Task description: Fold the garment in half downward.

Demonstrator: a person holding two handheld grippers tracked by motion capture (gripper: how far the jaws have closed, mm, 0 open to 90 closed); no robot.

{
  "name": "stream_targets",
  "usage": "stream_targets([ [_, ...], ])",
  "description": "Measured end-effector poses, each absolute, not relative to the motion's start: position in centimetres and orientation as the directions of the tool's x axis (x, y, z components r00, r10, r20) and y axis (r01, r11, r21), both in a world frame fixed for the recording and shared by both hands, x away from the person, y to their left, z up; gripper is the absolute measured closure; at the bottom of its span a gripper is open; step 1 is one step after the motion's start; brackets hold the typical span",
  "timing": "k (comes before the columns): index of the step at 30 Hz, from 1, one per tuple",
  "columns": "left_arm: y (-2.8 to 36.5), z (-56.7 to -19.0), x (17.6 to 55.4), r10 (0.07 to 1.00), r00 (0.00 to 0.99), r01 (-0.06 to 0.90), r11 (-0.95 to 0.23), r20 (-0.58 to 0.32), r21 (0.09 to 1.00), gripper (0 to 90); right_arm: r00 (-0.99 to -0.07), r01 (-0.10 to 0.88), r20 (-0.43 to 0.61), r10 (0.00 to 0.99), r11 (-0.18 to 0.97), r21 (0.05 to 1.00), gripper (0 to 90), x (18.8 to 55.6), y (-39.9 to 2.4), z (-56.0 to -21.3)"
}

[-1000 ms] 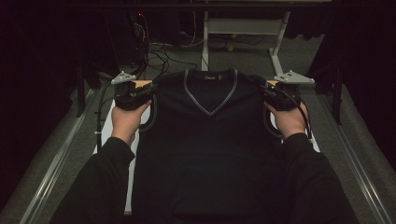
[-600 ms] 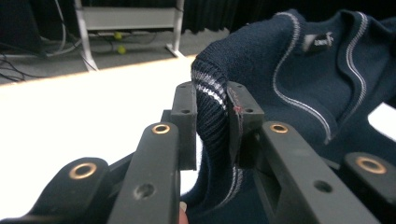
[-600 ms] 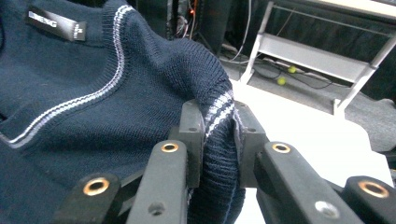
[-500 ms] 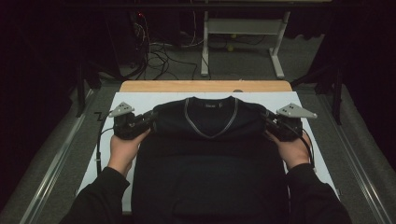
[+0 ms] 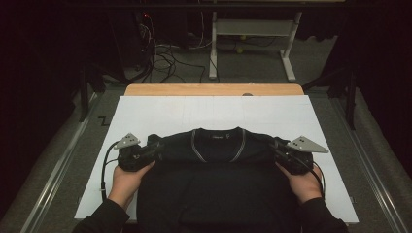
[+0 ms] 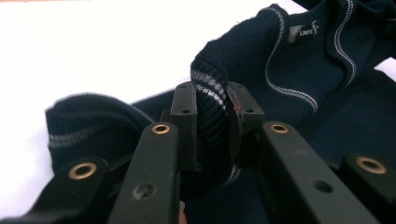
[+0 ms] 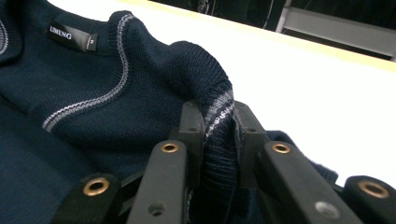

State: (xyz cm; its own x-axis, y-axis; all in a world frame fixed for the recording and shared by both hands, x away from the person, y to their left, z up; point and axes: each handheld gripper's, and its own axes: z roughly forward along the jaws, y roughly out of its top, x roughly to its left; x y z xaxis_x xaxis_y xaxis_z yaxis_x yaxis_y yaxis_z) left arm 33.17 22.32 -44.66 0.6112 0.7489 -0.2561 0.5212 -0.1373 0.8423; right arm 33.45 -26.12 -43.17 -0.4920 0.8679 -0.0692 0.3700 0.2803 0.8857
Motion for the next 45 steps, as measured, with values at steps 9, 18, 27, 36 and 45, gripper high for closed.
stream_targets([
  [9, 22.6, -44.5, 29.9, 0.726, 0.655, 0.474, -0.180, -0.209, 0.862, 72.2, -0.507, 0.355, -0.035, 0.861, 0.246, 0.902, 77.8, 30.8, -27.0, -44.7],
  [18, 22.7, -45.3, 27.9, 0.699, 0.676, 0.469, -0.166, -0.232, 0.868, 72.1, -0.537, 0.361, -0.014, 0.844, 0.244, 0.900, 77.8, 28.6, -27.3, -45.2],
  [27, 23.0, -45.1, 26.8, 0.692, 0.679, 0.471, -0.153, -0.246, 0.869, 72.0, -0.555, 0.351, -0.010, 0.832, 0.245, 0.904, 77.7, 26.7, -27.3, -44.8],
  [36, 23.0, -45.0, 24.4, 0.677, 0.698, 0.458, -0.175, -0.231, 0.871, 71.9, -0.577, 0.349, 0.004, 0.817, 0.243, 0.905, 77.5, 24.6, -27.6, -44.8],
  [45, 23.1, -44.9, 22.3, 0.658, 0.715, 0.458, -0.189, -0.234, 0.869, 71.9, -0.586, 0.354, 0.014, 0.810, 0.240, 0.904, 77.5, 22.4, -28.0, -44.7],
])
